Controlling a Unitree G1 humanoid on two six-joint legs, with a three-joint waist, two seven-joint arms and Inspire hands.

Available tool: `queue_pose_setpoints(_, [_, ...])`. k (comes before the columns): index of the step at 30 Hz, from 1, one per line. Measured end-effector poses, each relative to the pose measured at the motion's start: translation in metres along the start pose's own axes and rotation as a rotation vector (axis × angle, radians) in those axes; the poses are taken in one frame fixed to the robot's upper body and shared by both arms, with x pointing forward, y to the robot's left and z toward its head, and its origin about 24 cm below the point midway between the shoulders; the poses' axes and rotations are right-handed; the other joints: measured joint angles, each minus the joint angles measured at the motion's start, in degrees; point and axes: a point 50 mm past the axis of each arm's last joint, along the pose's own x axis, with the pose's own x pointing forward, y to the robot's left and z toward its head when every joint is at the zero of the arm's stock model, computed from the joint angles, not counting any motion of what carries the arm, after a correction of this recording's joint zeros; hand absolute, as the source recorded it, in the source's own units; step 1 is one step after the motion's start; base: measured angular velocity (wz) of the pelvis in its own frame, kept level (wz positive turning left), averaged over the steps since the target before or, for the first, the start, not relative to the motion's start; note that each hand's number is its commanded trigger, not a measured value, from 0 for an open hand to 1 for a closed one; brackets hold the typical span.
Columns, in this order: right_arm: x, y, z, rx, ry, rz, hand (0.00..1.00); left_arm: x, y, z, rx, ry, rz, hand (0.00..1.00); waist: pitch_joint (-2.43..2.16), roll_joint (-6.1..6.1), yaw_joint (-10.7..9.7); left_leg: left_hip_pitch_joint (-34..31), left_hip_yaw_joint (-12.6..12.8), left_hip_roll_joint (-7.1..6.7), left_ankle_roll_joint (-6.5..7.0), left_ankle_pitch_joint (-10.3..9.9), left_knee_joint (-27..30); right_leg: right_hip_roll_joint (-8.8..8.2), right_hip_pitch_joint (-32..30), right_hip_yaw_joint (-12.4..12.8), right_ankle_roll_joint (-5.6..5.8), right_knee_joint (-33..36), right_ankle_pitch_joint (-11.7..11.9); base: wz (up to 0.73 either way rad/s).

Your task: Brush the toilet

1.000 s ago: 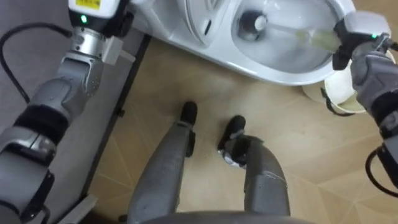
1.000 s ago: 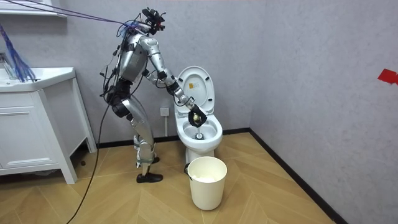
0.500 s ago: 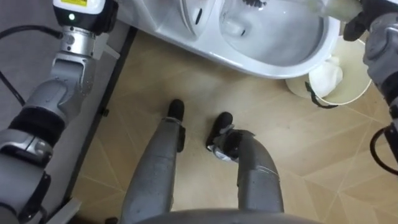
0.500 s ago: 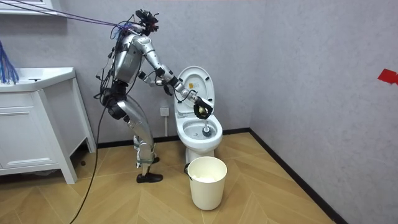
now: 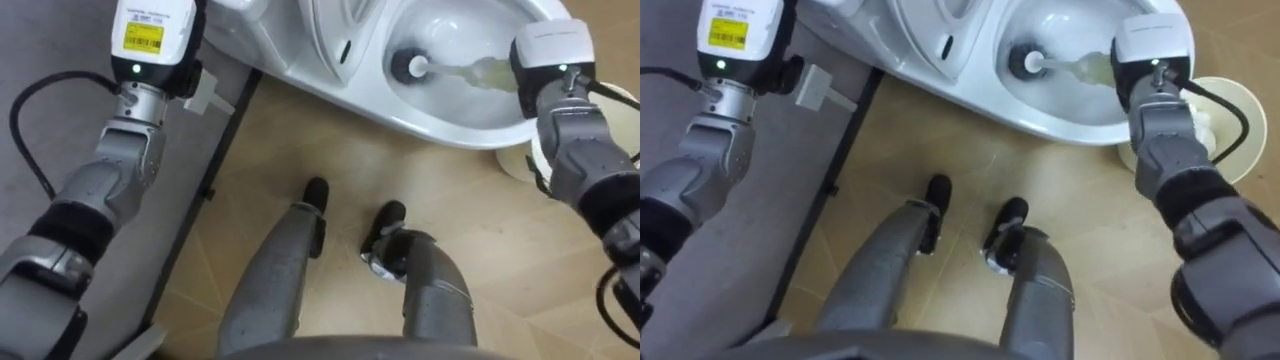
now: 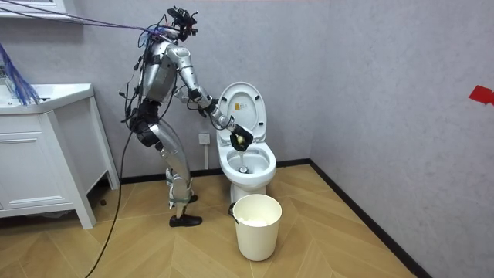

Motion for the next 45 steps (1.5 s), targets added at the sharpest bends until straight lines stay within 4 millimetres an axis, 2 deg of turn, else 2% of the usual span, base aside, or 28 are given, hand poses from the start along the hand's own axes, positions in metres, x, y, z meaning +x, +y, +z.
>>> queue_pose_setpoints(3, [-0.008, -0.006, 0.008, -0.01, -0.018, -0.005, 1.0, -0.008, -0.001, -0.004, -0.027, 0.038, 0.001, 0.0, -0.17, 0.15, -0.5, 0.0, 0.0, 0.88, -0.45, -0.4, -0.2, 1.15, 0.4, 0.0, -0.36, -1.6, 0.6, -0.09])
queue_pose_setpoints(9, [-0.021, -0.004, 0.015, -0.063, -0.035, 0.013, 1.0, -0.016, -0.003, -0.005, -0.064, 0.074, 0.002, 0.0, -0.84, 0.7, -1.2, 0.1, 0.0, 1.17, -0.64, -0.5, -1.1, 1.62, 0.5, 0.1, -0.47, -2.7, 0.6, -0.01])
queue_pose_setpoints(13, [-0.021, -0.003, 0.015, -0.077, -0.032, 0.017, 1.0, -0.02, -0.005, -0.006, -0.077, 0.089, 0.011, 0.0, -1.02, 0.86, -1.7, 0.2, 0.0, 1.08, -0.64, -0.5, -0.9, 1.57, 0.7, 0.1, -0.44, -2.4, 0.6, 0.0])
queue_pose_setpoints(16, [-0.01, 0.002, 0.002, -0.028, 0.018, 0.056, 1.0, -0.02, -0.006, -0.006, -0.067, 0.082, 0.019, 0.0, -1.0, 0.83, -1.7, 0.3, 0.1, 0.98, -0.59, -0.5, -1.1, 1.41, 0.8, 0.1, -0.38, -2.1, 0.6, 0.01])
queue_pose_setpoints(19, [0.004, 0.014, -0.019, 0.167, 0.101, 0.124, 1.0, -0.016, -0.006, -0.003, -0.076, 0.072, 0.027, 0.0, -0.7, 0.37, -1.6, 0.9, 0.6, 0.67, -0.35, -0.4, -1.2, 0.74, 0.8, 0.4, -0.09, -1.0, 0.2, 0.01])
queue_pose_setpoints(21, [0.014, 0.015, -0.028, 0.375, 0.169, 0.155, 1.0, -0.012, -0.004, -0.005, -0.061, 0.075, 0.047, 0.0, 0.35, -1.3, -1.4, 1.1, 1.9, 0.56, -0.25, -0.2, -2.0, 0.31, -0.4, 1.8, -0.16, 0.0, 0.1, -0.16])
queue_pose_setpoints(22, [0.016, 0.012, -0.029, 0.424, 0.18, 0.152, 1.0, -0.01, -0.003, -0.006, -0.055, 0.079, 0.057, 0.0, 0.56, -1.63, -1.8, 0.8, 2.0, 0.43, -0.23, 0.0, -2.1, 0.1, -0.9, 1.8, -0.25, 0.5, 0.0, 0.0])
queue_pose_setpoints(24, [0.023, 0.004, -0.037, 0.579, 0.231, 0.117, 1.0, 0.001, 0.006, -0.007, -0.043, 0.081, 0.12, 0.0, 1.38, -3.0, -2.1, -0.8, 2.0, -0.16, -0.32, 0.7, -2.0, -0.45, -3.3, 2.5, -0.34, 2.3, -0.3, 0.08])
queue_pose_setpoints(27, [0.032, -0.016, -0.051, 0.682, 0.289, 0.026, 1.0, 0.006, 0.012, -0.008, -0.036, 0.082, 0.174, 0.0, 1.74, -3.77, -2.8, -2.5, 2.4, -0.43, -0.18, 0.9, -0.7, -1.15, -5.4, 2.7, -0.47, 3.9, -0.5, 0.0])
queue_pose_setpoints(29, [0.035, -0.024, -0.055, 0.688, 0.293, -0.013, 1.0, 0.006, 0.013, -0.009, -0.028, 0.083, 0.183, 0.0, 1.83, -4.02, -3.5, -2.8, 2.4, -0.59, -0.07, 1.0, -0.2, -1.43, -5.7, 2.7, -0.38, 4.4, -0.7, 0.08])
queue_pose_setpoints(30, [0.036, -0.027, -0.056, 0.687, 0.29, -0.037, 1.0, 0.007, 0.014, -0.01, -0.026, 0.086, 0.188, 0.0, 1.89, -4.69, -3.9, -2.9, 2.5, -1.18, 0.06, 1.1, 0.0, -2.34, -6.3, 2.9, -0.29, 5.6, -1.4, 0.13])
queue_pose_setpoints(31, [0.036, -0.028, -0.056, 0.69, 0.292, -0.048, 1.0, 0.007, 0.014, -0.01, -0.022, 0.086, 0.19, 0.0, 1.91, -4.99, -4.1, -2.9, 2.7, -1.21, 0.11, 1.1, 0.2, -2.76, -6.6, 3.0, -0.22, 6.3, -1.7, 0.14])
queue_pose_setpoints(33, [0.036, -0.03, -0.058, 0.684, 0.297, -0.067, 1.0, 0.009, 0.015, -0.011, 0.005, 0.086, 0.191, 0.0, 1.86, -5.53, -4.8, -3.0, 2.7, -1.33, 0.26, 1.0, 1.0, -3.02, -6.6, 3.1, -0.05, 6.9, -2.0, 0.03])
queue_pose_setpoints(35, [0.036, -0.031, -0.058, 0.681, 0.297, -0.075, 1.0, 0.011, 0.016, -0.011, 0.01, 0.092, 0.184, 0.0, 1.85, -5.54, -5.2, -3.0, 2.7, -1.3, 0.34, 1.0, 1.3, -2.99, -6.4, 3.1, 0.1, 7.0, -1.8, -0.03])
queue_pose_setpoints(40, [0.037, -0.032, -0.05, 0.581, 0.254, -0.085, 1.0, 0.017, 0.017, -0.011, 0.021, 0.089, 0.142, 0.0, 1.73, -5.0, -4.3, -3.0, 3.0, -1.12, 0.68, 0.7, 2.0, -2.79, -5.9, 2.7, 0.04, 7.0, -1.4, -0.06])
queue_pose_setpoints(41, [0.035, -0.03, -0.048, 0.545, 0.241, -0.083, 1.0, 0.02, 0.018, -0.009, 0.015, 0.085, 0.133, 0.0, 1.73, -4.43, -3.7, -2.9, 2.8, -0.91, 0.65, 0.7, 2.2, -2.46, -5.5, 2.4, -0.24, 6.5, -1.0, 0.0])
queue_pose_setpoints(45, [0.033, -0.02, -0.027, 0.332, 0.165, -0.037, 1.0, 0.017, 0.009, -0.003, 0.007, 0.079, 0.061, 0.0, 1.67, -1.16, -1.7, -1.6, 2.2, -0.53, 0.44, 0.4, 2.0, -1.58, -3.5, 2.1, 0.12, 4.8, -0.4, -0.08])
